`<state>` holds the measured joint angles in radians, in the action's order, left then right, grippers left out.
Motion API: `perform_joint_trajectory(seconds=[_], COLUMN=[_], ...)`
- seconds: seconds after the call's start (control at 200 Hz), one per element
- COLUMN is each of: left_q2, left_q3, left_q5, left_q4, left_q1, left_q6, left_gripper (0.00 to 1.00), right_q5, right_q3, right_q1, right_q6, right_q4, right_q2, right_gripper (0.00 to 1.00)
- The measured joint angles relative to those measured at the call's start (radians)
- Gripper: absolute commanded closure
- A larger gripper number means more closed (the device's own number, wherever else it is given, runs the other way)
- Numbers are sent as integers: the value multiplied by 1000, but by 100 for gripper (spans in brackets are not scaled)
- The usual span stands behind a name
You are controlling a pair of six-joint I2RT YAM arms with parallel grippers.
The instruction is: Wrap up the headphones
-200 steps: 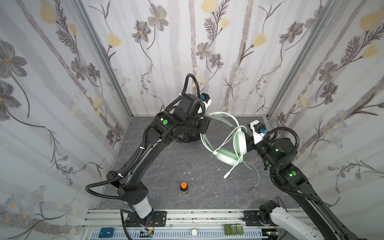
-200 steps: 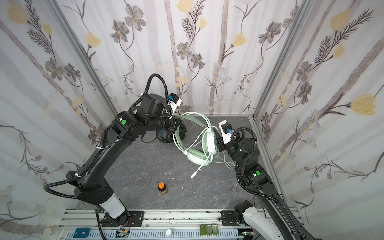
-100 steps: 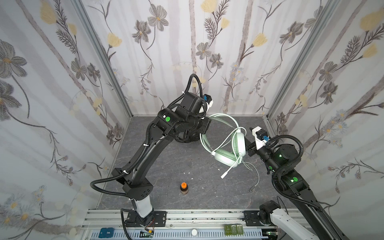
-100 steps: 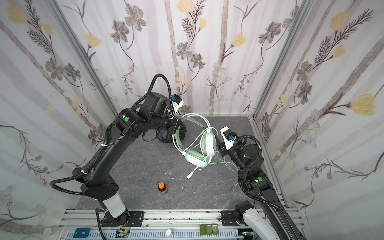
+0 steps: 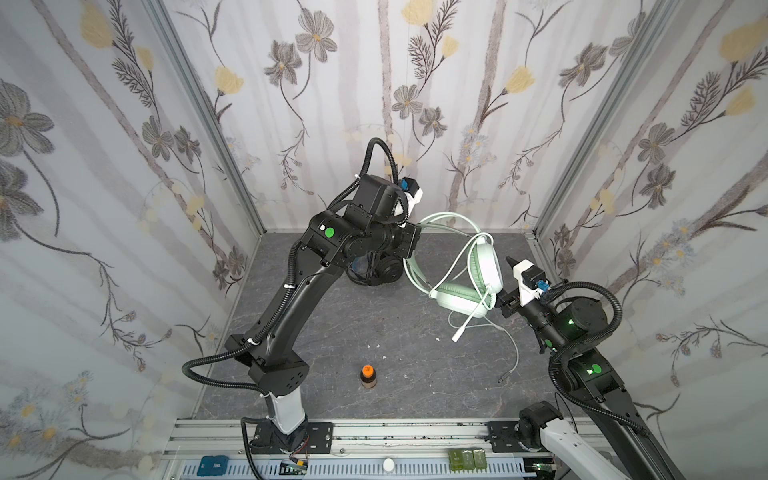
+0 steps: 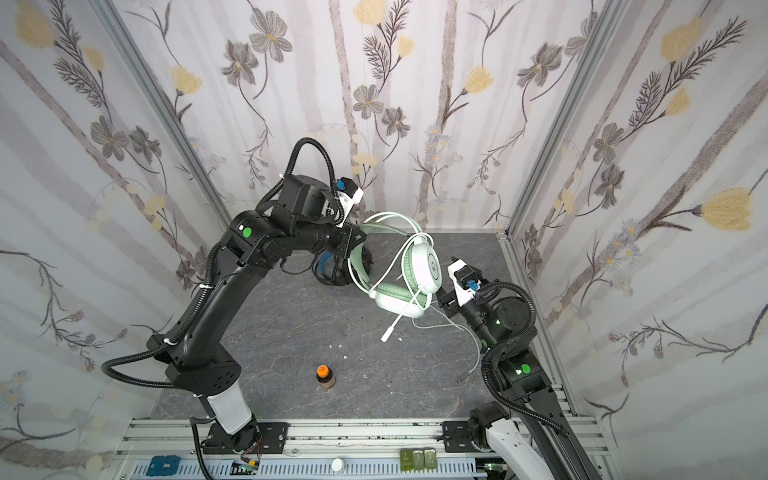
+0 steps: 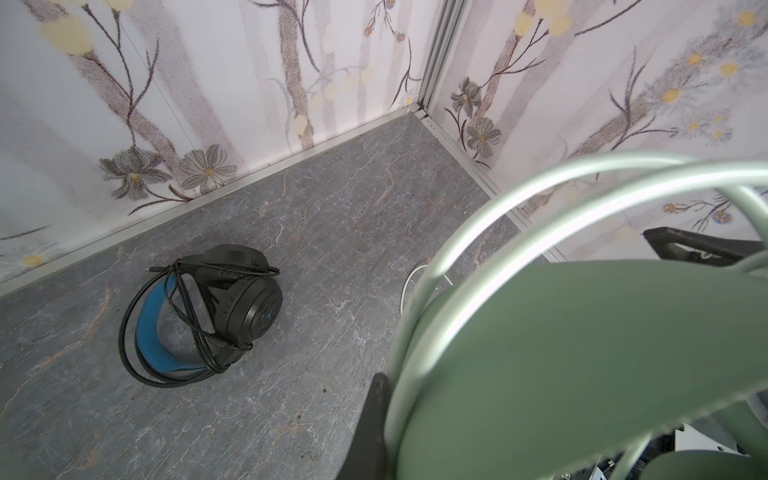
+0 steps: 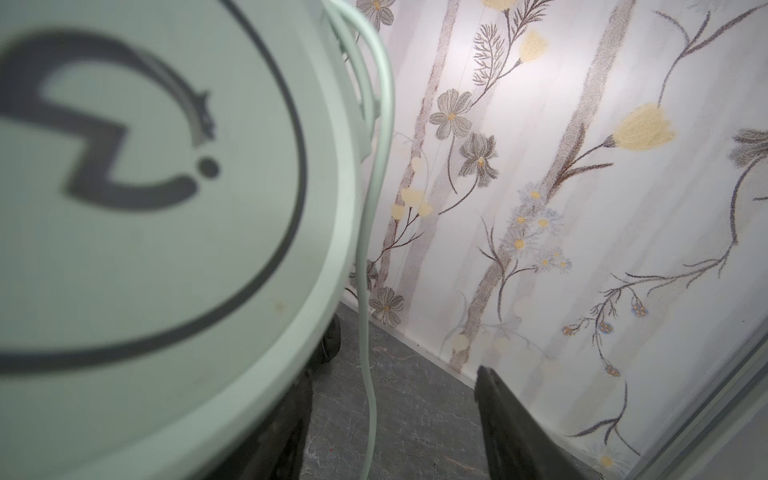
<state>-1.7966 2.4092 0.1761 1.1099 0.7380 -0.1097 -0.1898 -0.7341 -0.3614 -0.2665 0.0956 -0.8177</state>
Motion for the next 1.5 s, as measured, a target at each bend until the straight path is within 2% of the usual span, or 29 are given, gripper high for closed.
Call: perform_joint_trajectory(seconds=[0.31, 0.545, 0.984, 1.224, 1.499], left_q2=[-15, -14, -10, -3, -11], left_q3=[31, 33, 35, 42, 127], left_q5=[89, 116, 107, 80, 34], left_q4=[-3, -17, -86, -128, -126], left_q1=[-1, 4, 5, 9, 38], left_q6=[-31, -59, -131, -187, -235], left_gripper=[100, 100, 100, 100, 100], right_q5=[-113, -153, -170, -168, -171], right_q3=[96, 168, 273, 288, 275], right_q1=[37, 61, 61, 40, 21], right_q6=[162, 266, 389, 404, 420], right_q4=[135, 258, 416, 440, 466], right_q2=[-79, -114, -180, -213, -254], right_gripper=[37, 39, 42, 45, 47])
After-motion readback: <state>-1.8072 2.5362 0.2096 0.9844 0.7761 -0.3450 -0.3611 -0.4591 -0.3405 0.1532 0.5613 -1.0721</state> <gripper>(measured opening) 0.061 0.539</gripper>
